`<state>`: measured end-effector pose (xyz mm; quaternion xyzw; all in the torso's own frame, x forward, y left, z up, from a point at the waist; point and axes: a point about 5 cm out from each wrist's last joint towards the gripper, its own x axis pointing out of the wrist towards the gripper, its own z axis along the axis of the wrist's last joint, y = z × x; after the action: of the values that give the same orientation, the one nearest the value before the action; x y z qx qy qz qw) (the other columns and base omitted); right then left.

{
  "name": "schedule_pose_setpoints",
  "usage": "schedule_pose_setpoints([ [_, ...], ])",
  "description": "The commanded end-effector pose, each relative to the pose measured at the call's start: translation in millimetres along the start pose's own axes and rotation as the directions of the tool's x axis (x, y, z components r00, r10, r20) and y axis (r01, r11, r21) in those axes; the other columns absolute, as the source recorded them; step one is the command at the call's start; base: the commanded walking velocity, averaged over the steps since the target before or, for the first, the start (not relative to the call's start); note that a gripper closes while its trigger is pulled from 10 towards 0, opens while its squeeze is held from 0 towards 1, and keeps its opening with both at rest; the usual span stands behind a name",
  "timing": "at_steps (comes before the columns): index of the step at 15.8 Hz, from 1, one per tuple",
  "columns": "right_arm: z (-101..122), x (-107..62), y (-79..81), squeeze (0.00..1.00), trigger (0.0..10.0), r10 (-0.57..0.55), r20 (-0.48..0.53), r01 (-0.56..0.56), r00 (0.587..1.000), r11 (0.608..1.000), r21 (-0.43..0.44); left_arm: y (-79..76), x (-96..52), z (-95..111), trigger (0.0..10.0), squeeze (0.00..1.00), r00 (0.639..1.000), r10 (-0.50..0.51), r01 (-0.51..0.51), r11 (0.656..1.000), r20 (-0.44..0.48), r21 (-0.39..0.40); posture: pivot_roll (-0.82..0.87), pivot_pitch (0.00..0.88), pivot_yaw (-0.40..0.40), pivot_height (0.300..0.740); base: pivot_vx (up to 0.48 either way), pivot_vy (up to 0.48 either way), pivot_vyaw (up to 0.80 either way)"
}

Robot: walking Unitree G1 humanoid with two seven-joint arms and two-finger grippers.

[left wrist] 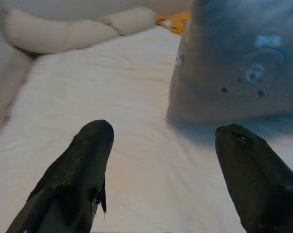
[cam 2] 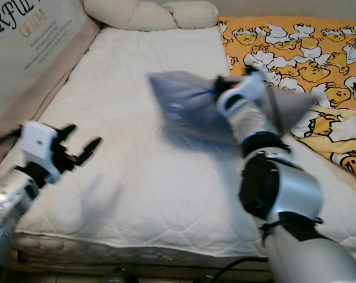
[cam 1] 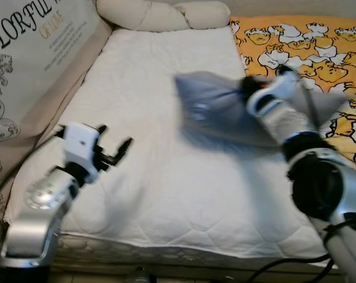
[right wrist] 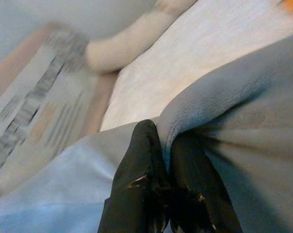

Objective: Clean up the room

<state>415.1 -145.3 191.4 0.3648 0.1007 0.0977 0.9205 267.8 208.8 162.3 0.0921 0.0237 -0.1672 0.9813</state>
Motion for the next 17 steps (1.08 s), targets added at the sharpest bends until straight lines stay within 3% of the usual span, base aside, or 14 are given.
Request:
schedule_pose_setpoints([
  [1,11,6.2,32.6,0.00,0.0,0.133,0.007,-0.132,0.991,0.989,-0.061,12.6,-0.9,6,10.0,0.00,0.998,0.053,-0.053,0.998,0.018,0.030,0.16,0.000,-0.009,0.740,0.000,0.000,0.00],
  [3,-5,9.4,55.6,0.00,0.0,0.275,-0.080,-0.281,0.958,0.957,-0.077,24.5,-3.6,14,10.0,0.00,0.994,0.101,-0.103,0.993,0.042,0.051,0.17,0.000,-0.012,0.740,0.000,0.000,0.00],
  [4,-9,7.3,60.8,0.00,0.0,0.374,-0.117,-0.383,0.920,0.921,-0.068,29.3,-6.4,16,10.0,0.00,0.990,0.133,-0.136,0.989,0.050,0.060,0.18,0.000,-0.014,0.740,0.000,0.000,0.00],
  [6,-15,1.0,49.3,0.00,0.0,0.446,-0.156,-0.455,0.881,0.890,-0.024,34.2,-9.1,17,10.0,0.00,0.984,0.168,-0.171,0.984,0.056,0.053,0.17,0.000,-0.011,0.740,0.000,0.000,0.00],
  [7,-18,-2.7,36.5,0.00,0.0,0.439,-0.172,-0.446,0.882,0.895,0.001,34.1,-8.8,16,10.0,0.00,0.984,0.168,-0.171,0.984,0.055,0.051,0.17,0.000,-0.009,0.740,0.000,0.000,0.00],
  [9,-32,-20.1,-18.3,0.00,0.0,0.325,-0.257,-0.331,0.910,0.944,0.022,30.6,-4.8,15,10.0,0.00,0.987,0.152,-0.155,0.987,0.056,0.041,0.15,0.000,0.004,0.740,0.000,0.000,0.00],
  [11,-42,-41.8,-67.5,0.00,0.0,0.172,-0.332,-0.187,0.927,0.982,-0.014,24.2,2.4,14,10.0,0.00,0.991,0.124,-0.125,0.992,0.058,0.024,0.13,0.000,0.021,0.740,0.000,0.000,0.00],
  [13,-43,-58.3,-98.6,0.00,0.0,0.045,-0.354,-0.076,0.934,0.994,-0.074,16.3,11.5,13,10.0,0.00,0.994,0.088,-0.089,0.996,0.058,0.002,0.11,0.000,0.036,0.740,0.000,0.000,0.00],
  [15,-42,-66.0,-108.0,0.00,0.0,0.025,-0.368,-0.067,0.929,0.993,-0.101,7.2,23.1,8,10.0,0.00,0.998,0.047,-0.045,0.998,0.047,-0.037,0.09,0.000,0.049,0.740,0.000,0.000,0.00],
  [17,-46,-71.9,-112.4,0.00,0.0,0.034,-0.403,-0.093,0.914,0.987,-0.128,-6.8,39.2,-3,10.0,0.00,1.000,-0.011,0.011,0.985,0.001,-0.173,0.08,0.000,0.052,0.740,0.000,0.000,0.00],
])
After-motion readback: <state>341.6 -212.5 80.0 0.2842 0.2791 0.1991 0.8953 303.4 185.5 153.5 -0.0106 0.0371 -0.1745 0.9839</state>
